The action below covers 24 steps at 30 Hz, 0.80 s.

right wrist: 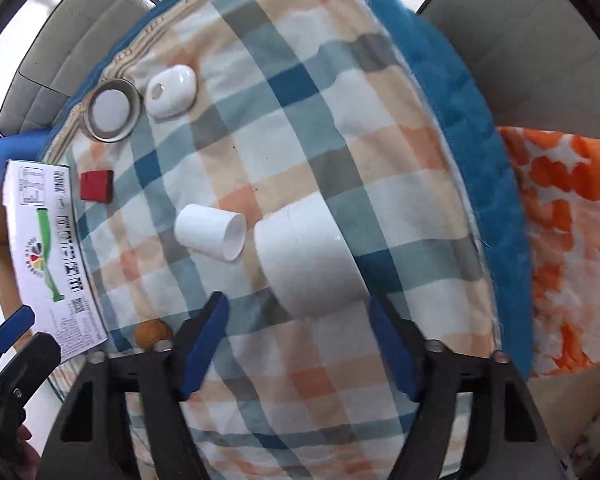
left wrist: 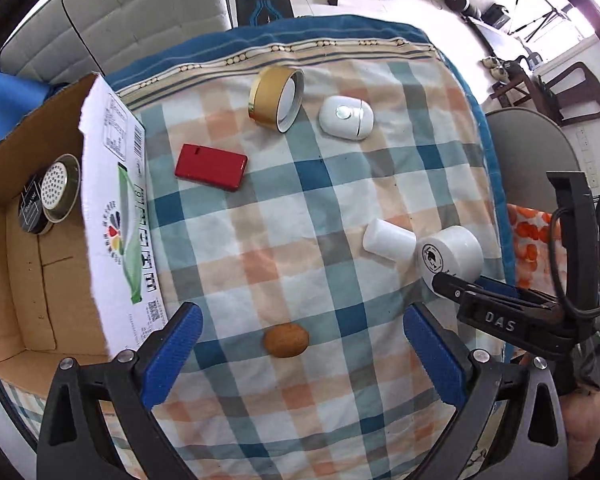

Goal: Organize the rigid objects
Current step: 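Lift both grippers out of the box and move toward remaining items, then grasp white cream tin with right gripper while left gripper grasps gold tape roll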

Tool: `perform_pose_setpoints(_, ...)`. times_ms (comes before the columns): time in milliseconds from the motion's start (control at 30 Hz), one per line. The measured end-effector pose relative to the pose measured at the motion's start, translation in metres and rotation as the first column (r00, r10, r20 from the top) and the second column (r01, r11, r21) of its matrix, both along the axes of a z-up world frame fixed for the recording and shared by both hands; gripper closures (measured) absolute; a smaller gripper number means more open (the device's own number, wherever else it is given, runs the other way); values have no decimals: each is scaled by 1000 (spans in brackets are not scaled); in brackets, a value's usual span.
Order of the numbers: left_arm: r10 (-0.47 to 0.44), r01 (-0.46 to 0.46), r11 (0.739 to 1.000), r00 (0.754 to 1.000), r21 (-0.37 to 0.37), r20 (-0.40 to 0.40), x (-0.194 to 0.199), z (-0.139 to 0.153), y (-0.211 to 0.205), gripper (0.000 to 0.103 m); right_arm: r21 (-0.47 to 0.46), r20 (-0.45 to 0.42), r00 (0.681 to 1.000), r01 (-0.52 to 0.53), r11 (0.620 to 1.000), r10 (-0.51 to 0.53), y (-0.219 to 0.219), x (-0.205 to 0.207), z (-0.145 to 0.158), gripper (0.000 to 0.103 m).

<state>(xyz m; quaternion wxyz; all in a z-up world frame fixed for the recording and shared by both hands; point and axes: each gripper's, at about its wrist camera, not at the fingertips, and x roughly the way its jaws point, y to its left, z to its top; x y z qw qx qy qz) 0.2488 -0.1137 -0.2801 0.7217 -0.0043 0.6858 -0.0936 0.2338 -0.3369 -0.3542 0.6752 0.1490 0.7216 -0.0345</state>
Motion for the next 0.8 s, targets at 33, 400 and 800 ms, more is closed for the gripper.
perform_pose_setpoints(33, 4, -4, 1000, 1000, 7, -7, 2, -4, -1, 0, -1, 1, 1000, -4, 1000, 4, -1, 1, -4, 53)
perform_pose_setpoints(400, 37, -37, 998, 999, 57, -1, 12, -12, 3, 0, 167, 17, 998, 52, 985, -56, -25, -17, 0, 60)
perform_pose_setpoints(800, 29, -30, 996, 1000, 83, 6, 13, -12, 4, 0, 74, 13, 989, 147, 986, -149, -77, -35, -4, 56)
